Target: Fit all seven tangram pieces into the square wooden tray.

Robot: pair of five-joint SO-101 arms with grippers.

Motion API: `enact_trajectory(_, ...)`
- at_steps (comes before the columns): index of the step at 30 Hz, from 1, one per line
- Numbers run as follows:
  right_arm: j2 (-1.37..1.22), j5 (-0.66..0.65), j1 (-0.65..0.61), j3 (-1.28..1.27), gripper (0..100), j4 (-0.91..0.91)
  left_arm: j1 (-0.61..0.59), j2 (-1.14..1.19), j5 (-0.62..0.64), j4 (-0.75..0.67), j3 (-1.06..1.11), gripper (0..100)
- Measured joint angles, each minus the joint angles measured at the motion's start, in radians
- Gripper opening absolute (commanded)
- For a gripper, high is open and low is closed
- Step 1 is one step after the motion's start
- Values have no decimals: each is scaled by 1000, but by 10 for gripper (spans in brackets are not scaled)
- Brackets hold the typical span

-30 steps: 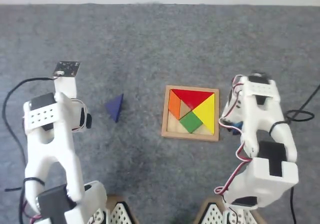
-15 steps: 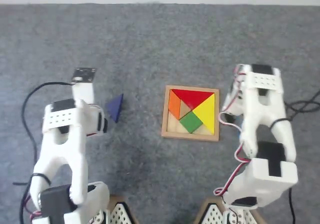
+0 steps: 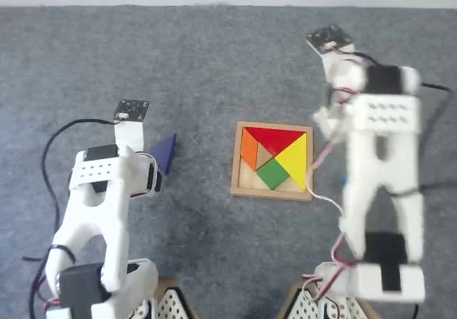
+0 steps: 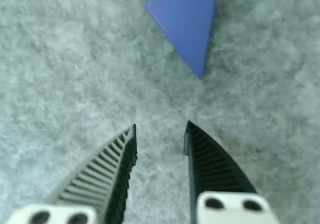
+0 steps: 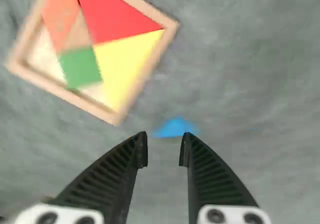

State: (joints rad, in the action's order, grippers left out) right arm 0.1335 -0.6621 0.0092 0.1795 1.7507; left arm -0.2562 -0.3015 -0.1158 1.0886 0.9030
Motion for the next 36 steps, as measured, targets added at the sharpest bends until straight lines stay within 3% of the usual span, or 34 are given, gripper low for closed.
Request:
enact_trajectory(5, 52, -549, 204, -89, 125, -5, 3, 0, 2, -2, 17, 156)
enact_trajectory(9, 21, -812, 262, -252, 127, -130, 3, 2, 0, -6, 17, 156)
enact_trajectory(13, -72, -924, 261, -313, 128, -242, 3, 3, 0, -37, 43, 156)
enact_trajectory(19, -141, -970, 245, -313, 128, -253, 3, 3, -11, -81, 74, 156)
enact_trajectory(26, -190, -1198, 258, -327, 139, -298, 3, 3, -43, -92, 74, 156)
enact_trajectory(33, -269, -1339, 270, -446, 362, -470, -44, 3, -43, -100, 74, 156)
enact_trajectory(36, -269, -1401, 270, -482, 414, -483, -61, 3, -61, -110, 74, 156)
